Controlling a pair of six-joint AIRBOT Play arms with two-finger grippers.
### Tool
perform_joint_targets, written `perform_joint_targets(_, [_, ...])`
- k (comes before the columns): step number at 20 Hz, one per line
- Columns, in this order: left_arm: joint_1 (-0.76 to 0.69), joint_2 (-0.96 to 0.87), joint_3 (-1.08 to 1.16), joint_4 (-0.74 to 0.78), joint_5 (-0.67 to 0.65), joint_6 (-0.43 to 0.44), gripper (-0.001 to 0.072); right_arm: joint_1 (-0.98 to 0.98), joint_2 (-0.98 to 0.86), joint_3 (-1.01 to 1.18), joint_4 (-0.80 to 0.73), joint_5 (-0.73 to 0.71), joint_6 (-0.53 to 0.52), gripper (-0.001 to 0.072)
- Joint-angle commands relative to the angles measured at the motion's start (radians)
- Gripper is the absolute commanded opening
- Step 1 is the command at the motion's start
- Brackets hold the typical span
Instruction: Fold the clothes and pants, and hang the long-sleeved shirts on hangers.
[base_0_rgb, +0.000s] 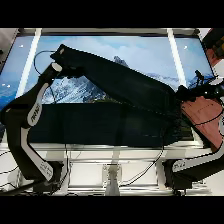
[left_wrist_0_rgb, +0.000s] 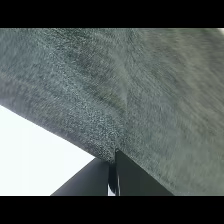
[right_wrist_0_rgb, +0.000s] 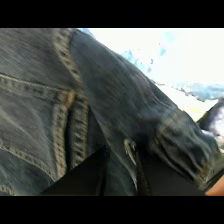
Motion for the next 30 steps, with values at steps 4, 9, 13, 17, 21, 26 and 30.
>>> perform_joint_targets(4, [0.002,0.248,0.002,0.472,-0.514,0.034,0.0022,0.001,0.001,0.0,-0.003,0.159,-0.055,0.0198])
perform_joint_targets(9, [-0.024,0.354,0.002,0.491,-0.945,0.358,0.0023,0.001,0.001,0.0,-0.003,0.231,-0.054,0.0199])
perform_joint_targets(13, [-0.027,0.32,0.001,0.496,-0.792,0.453,0.0023,0.001,0.001,0.0,-0.002,0.233,-0.054,0.0199])
perform_joint_targets(17, [-0.049,0.229,0.0,0.496,-0.513,0.449,0.0024,0.001,0.001,0.0,-0.002,0.227,-0.053,0.0199])
perform_joint_targets(21, [-0.097,0.148,0.0,0.496,-0.267,0.449,0.0024,0.001,0.001,0.0,0.027,0.226,-0.049,0.0199])
perform_joint_targets(26, [-0.166,0.091,0.0,0.497,-0.127,0.449,0.0041,0.001,0.001,0.0,0.062,0.227,-0.035,0.0199])
perform_joint_targets(30, [-0.171,0.107,0.0,0.502,-0.144,0.35,0.0674,0.001,0.001,0.0,0.084,0.228,-0.023,0.02])
